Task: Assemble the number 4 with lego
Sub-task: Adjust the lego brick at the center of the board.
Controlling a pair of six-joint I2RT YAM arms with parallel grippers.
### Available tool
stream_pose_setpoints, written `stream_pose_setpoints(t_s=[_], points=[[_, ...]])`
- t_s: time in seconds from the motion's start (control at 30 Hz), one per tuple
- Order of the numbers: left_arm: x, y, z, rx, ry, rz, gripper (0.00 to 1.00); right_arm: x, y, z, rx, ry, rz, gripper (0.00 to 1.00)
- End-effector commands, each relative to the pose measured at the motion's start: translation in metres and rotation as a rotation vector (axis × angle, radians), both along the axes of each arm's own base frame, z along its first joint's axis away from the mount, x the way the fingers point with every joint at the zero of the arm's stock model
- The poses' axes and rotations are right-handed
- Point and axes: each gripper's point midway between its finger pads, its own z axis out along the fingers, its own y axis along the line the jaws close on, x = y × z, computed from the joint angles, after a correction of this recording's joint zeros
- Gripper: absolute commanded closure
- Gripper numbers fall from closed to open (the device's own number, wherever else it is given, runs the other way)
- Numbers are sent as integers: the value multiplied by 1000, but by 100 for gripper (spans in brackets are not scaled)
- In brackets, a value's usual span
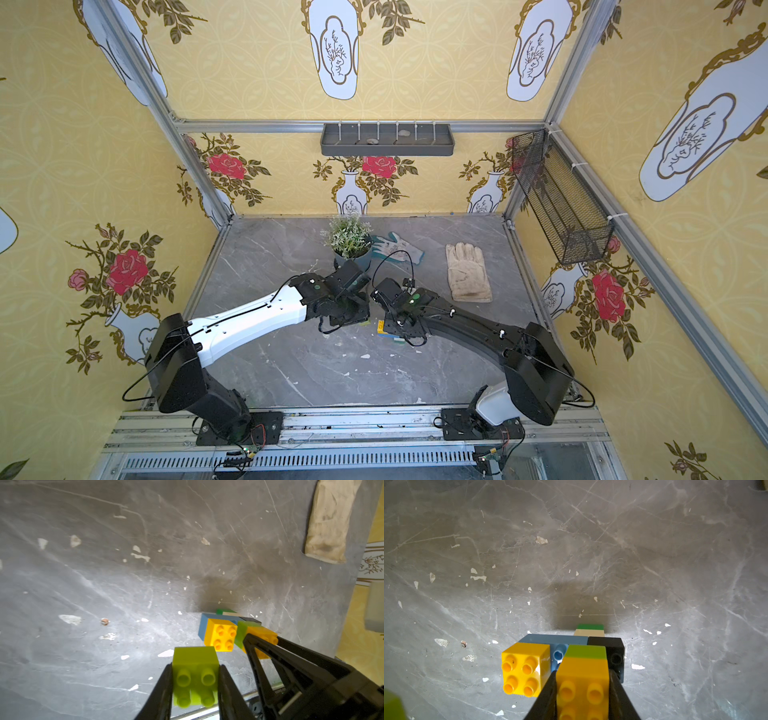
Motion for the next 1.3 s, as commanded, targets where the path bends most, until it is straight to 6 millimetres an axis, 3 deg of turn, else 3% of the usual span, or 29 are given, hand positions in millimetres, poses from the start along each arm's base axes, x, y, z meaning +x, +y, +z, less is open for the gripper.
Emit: stream_pose_setpoints(t_s=[0.0,0.27,0.5,0.77,0.93,1.13,1.27], points=[[-4,-5,-7,7,27,-19,100,-15,0,-15,5,84,17,100],[-5,-13,-10,-20,48,-18,100,-17,-2,-22,14,87,18,100],[-4,-15,-12,-21,52,-17,100,-15,-2,-12,31,52,24,100],[-5,-9,-14,-9,48,-14,100,-11,1,-3,23,26,35,76],[3,2,-12,5,22,-50,100,-8,2,-1,13,19,47,74],[9,16,-14,-7,-22,-105,100,-8,3,1,8,15,59,61],[10,32,-15,10,-45,-102,100,-7,3,5,8,10,60,59]])
